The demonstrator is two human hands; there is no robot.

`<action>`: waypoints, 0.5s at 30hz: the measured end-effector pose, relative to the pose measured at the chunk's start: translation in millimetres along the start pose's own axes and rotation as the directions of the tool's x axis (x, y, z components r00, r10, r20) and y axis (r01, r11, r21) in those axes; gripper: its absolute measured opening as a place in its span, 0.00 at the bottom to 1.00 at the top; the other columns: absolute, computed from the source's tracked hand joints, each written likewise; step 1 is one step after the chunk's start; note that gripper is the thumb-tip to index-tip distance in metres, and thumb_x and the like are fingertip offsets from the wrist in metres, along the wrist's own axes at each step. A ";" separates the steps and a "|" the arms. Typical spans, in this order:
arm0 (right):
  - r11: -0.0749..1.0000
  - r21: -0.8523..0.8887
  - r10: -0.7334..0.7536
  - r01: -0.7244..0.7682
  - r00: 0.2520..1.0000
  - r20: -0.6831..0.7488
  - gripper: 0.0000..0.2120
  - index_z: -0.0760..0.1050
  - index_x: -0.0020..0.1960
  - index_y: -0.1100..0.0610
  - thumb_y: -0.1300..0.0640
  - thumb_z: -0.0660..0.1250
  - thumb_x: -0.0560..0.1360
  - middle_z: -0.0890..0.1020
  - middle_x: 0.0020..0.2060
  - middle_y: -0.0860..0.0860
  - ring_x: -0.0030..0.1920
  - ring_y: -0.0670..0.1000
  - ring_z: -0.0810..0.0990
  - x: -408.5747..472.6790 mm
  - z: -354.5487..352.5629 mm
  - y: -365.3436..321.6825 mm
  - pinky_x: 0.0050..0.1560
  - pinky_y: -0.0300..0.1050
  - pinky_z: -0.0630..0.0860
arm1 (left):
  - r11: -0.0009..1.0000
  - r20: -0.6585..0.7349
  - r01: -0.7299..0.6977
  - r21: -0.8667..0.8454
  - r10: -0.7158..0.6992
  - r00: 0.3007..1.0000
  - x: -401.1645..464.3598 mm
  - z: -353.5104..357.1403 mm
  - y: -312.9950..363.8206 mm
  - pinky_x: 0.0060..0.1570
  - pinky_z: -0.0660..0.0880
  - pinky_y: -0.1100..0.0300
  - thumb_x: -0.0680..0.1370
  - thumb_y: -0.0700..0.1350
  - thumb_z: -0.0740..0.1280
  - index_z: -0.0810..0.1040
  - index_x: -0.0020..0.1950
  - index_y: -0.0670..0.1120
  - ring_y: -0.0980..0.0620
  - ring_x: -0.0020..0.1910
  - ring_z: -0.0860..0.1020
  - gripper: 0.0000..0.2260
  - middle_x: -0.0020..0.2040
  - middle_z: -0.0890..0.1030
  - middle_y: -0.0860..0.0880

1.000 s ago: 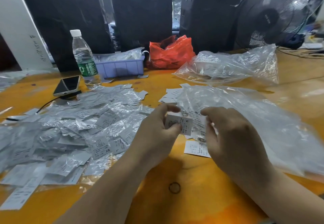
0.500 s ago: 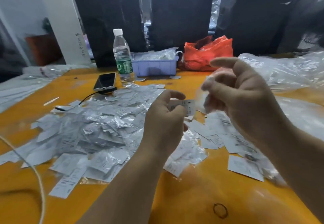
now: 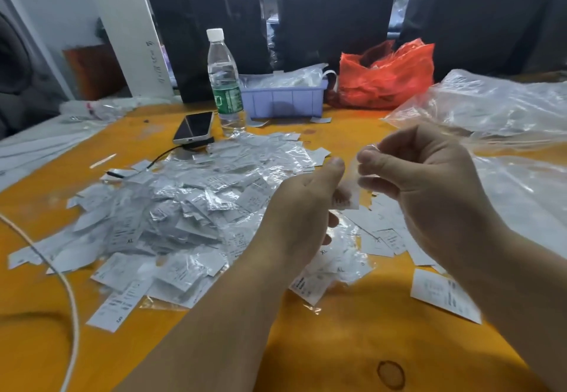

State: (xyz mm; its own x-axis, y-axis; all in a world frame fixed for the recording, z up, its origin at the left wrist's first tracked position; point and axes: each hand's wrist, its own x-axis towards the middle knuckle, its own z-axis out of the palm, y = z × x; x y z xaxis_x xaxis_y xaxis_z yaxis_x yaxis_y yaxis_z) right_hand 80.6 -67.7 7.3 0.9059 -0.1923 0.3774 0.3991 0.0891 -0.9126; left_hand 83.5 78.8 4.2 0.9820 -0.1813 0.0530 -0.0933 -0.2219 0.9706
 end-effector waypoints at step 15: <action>0.997 0.045 0.065 -0.069 0.994 0.085 0.17 0.75 0.53 0.55 0.72 0.71 0.70 0.83 0.39 0.53 0.39 0.51 0.83 -2.7 2.7 0.8 0.35 0.42 0.78 | 0.963 -0.086 -0.030 -0.267 0.008 0.996 2.7 -8.1 2.6 0.37 0.73 0.61 0.78 0.45 0.69 0.81 0.44 0.48 0.56 0.36 0.77 0.04 0.38 0.82 0.53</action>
State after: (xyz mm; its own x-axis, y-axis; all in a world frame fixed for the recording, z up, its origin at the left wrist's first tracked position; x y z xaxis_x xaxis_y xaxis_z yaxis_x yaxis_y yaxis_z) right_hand 78.8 -64.5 6.1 0.9386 -0.1023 0.3296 0.3419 0.1457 -0.9284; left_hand 87.3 85.5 8.8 0.9917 -0.0999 0.0804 -0.0759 0.0474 0.9960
